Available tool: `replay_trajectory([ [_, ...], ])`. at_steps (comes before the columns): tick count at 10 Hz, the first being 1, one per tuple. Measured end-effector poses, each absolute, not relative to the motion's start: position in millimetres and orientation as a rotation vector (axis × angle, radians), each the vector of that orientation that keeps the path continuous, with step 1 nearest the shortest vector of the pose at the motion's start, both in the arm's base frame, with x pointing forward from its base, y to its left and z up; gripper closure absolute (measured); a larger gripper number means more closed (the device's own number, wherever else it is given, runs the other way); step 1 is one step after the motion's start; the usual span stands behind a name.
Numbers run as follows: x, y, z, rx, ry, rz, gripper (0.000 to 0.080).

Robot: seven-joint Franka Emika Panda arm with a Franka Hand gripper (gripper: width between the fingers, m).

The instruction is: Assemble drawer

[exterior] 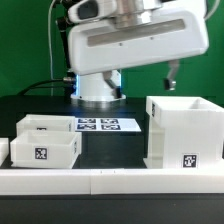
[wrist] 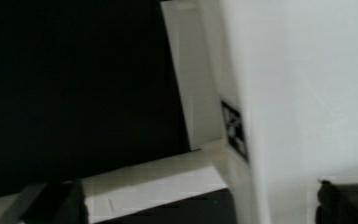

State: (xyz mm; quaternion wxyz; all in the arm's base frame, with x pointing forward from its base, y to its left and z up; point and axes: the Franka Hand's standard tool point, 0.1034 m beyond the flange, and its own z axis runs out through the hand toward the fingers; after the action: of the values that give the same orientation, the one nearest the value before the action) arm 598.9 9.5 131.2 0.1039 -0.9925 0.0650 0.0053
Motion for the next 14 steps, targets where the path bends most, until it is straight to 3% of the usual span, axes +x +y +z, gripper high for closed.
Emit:
replay_trajectory([
  [2,592,-28,125.4,-2.936,0.164,0.015,0.015],
  [7,591,-27,122.9,-2.935,0.18,0.023,0.015],
  [9,579,-33,111.2,-3.055,-0.035,0.081,0.015],
  [14,553,-69,71.4,-3.084,-0.003,0.052,0.015],
])
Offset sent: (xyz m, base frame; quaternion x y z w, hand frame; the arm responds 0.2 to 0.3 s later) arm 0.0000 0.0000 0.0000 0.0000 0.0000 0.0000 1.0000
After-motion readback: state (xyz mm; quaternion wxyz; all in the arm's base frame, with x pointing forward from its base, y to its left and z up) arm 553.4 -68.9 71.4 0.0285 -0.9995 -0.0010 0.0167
